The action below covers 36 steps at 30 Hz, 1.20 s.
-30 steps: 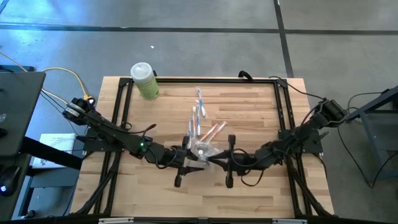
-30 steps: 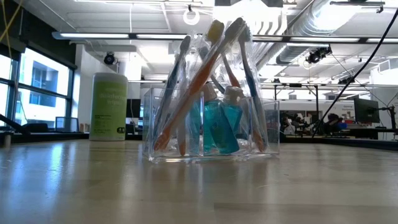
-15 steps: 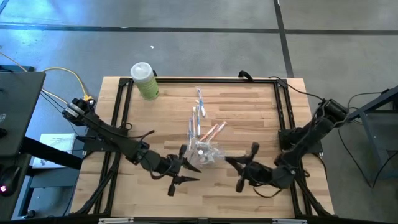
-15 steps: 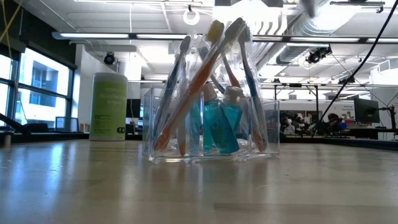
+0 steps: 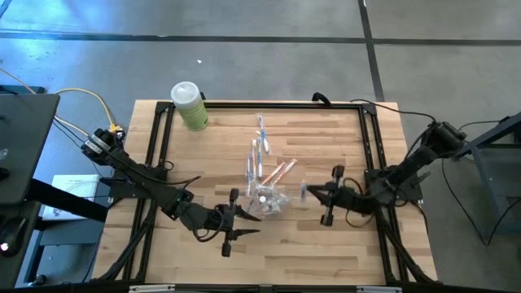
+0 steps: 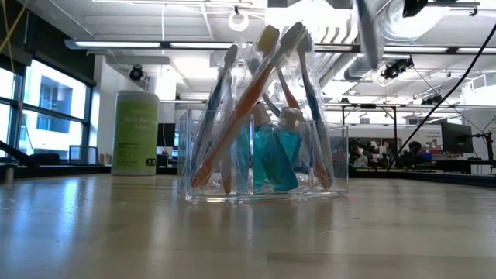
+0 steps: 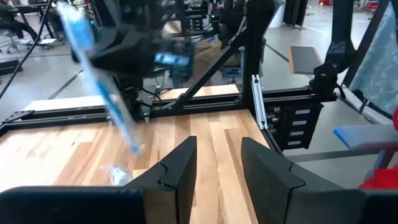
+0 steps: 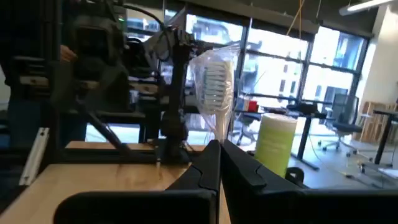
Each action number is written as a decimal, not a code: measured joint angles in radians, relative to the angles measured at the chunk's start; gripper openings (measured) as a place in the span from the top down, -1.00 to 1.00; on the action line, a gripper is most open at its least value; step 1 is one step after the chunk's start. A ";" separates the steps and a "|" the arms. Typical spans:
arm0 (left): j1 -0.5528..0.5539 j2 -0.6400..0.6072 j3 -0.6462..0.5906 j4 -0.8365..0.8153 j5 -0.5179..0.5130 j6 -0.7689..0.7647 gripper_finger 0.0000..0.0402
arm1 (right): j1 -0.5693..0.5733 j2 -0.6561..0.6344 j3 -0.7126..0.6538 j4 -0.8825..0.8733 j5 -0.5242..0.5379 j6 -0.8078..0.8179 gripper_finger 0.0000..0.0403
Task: Pick & Place toothbrushing station
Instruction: Put the blue toothbrush into the transparent organizer
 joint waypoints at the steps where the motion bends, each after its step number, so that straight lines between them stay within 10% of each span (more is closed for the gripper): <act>1: 0.000 0.000 0.000 0.000 0.000 0.000 0.39 | -0.022 0.007 -0.032 0.044 -0.044 0.000 0.99; 11: 0.001 0.000 0.000 -0.005 -0.001 0.039 0.39 | -0.193 0.167 -0.090 0.247 -0.422 0.132 0.99; 36: -0.001 -0.001 0.000 -0.024 -0.002 0.043 0.39 | -0.346 0.293 -0.090 0.272 -0.543 0.269 0.99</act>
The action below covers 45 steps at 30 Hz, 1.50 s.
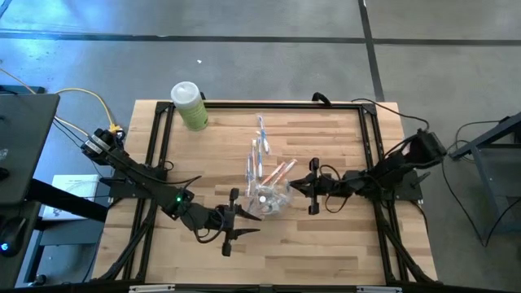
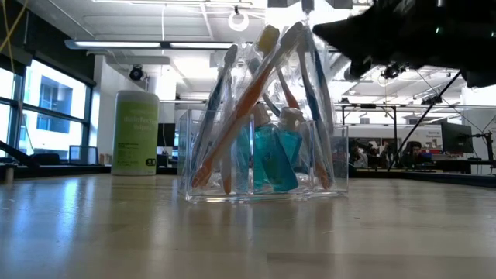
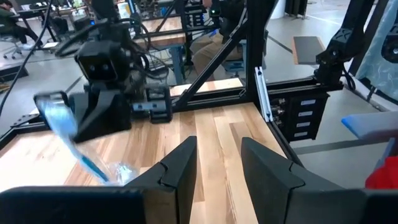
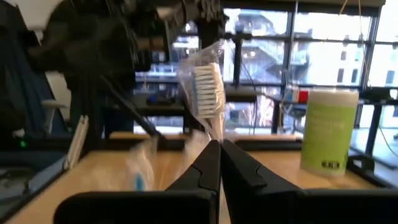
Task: Pick & Place toothbrushing station
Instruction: Put the blue toothbrush into the transparent organizer, then put the orange toothbrush into the transparent organizer
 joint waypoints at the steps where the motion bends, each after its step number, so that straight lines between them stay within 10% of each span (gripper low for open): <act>1: 0.000 0.000 0.000 -0.005 0.000 0.000 0.39 | -0.002 0.019 0.000 0.001 0.001 0.008 0.99; 28: 0.000 0.000 0.000 -0.050 0.000 -0.012 0.39 | 0.109 0.082 0.000 -0.202 0.210 -0.013 0.91; 45: 0.000 0.000 0.000 -0.050 -0.001 -0.001 0.39 | 0.222 -0.015 0.000 -0.222 0.376 -0.121 -0.08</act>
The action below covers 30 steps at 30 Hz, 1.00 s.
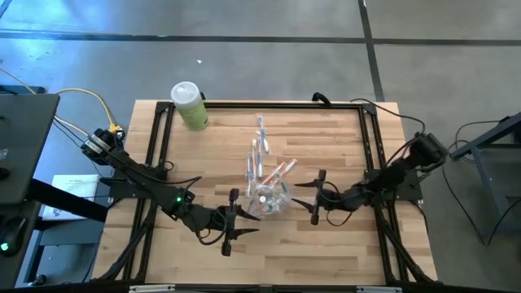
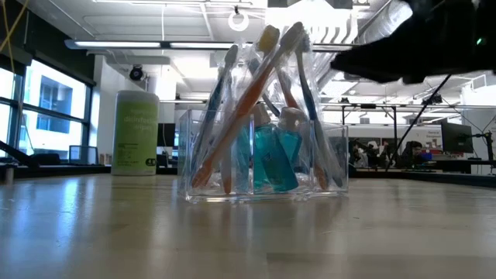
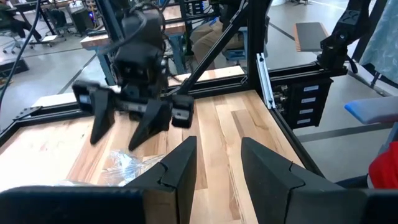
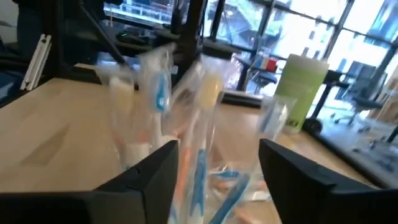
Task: Pick & Place toothbrushing station
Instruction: Put the orange toothbrush into the transparent organizer
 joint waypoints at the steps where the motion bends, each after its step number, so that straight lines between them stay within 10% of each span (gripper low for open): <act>1: 0.000 0.000 0.000 0.000 0.000 0.000 0.39 | 0.015 -0.030 0.000 -0.026 0.028 -0.018 -0.11; 10: 0.000 0.000 0.000 0.000 0.000 0.000 0.39 | 0.023 -0.382 0.000 -0.552 0.287 0.176 -0.11; 17: 0.003 0.000 0.000 0.000 0.000 0.001 0.39 | -0.227 -0.568 0.000 -0.973 -0.116 0.357 -0.11; 30: 0.037 0.000 0.000 -0.025 -0.001 -0.005 0.39 | -0.669 -0.468 0.000 -0.918 -0.670 0.214 -0.11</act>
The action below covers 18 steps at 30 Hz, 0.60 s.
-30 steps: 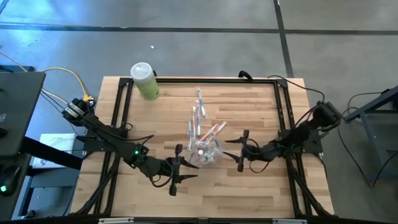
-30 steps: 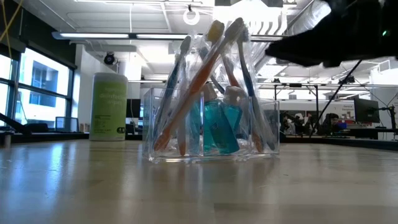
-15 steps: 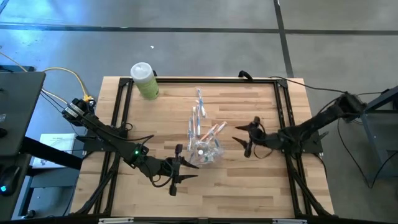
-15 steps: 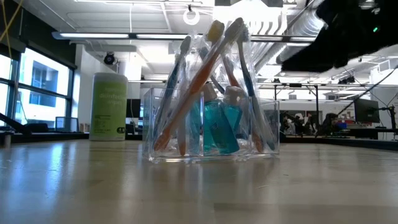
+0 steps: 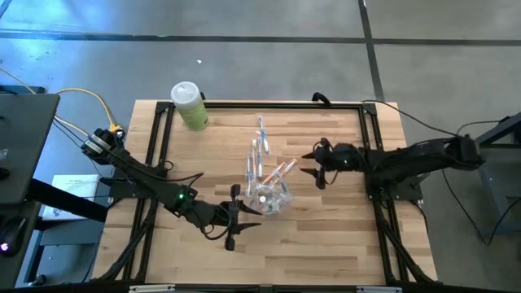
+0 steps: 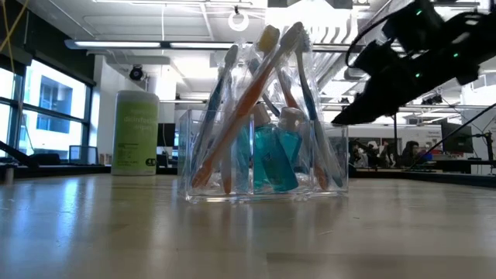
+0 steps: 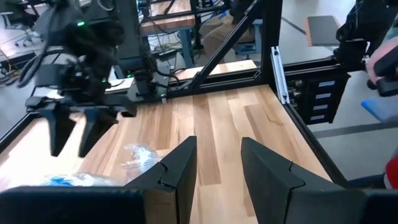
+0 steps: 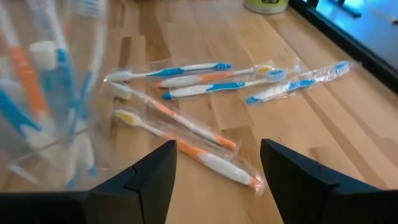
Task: Pick & Place toothbrushing station
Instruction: Put the orange toothbrush into the transparent organizer
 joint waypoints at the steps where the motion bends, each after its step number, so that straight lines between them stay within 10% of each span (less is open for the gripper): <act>1: 0.000 0.000 0.000 -0.001 0.000 -0.001 0.39 | -0.028 0.020 0.000 0.020 -0.034 -0.003 -0.11; 18: 0.000 0.000 0.000 -0.010 0.001 -0.002 0.39 | -0.144 0.493 0.216 0.098 -0.148 -0.096 -0.11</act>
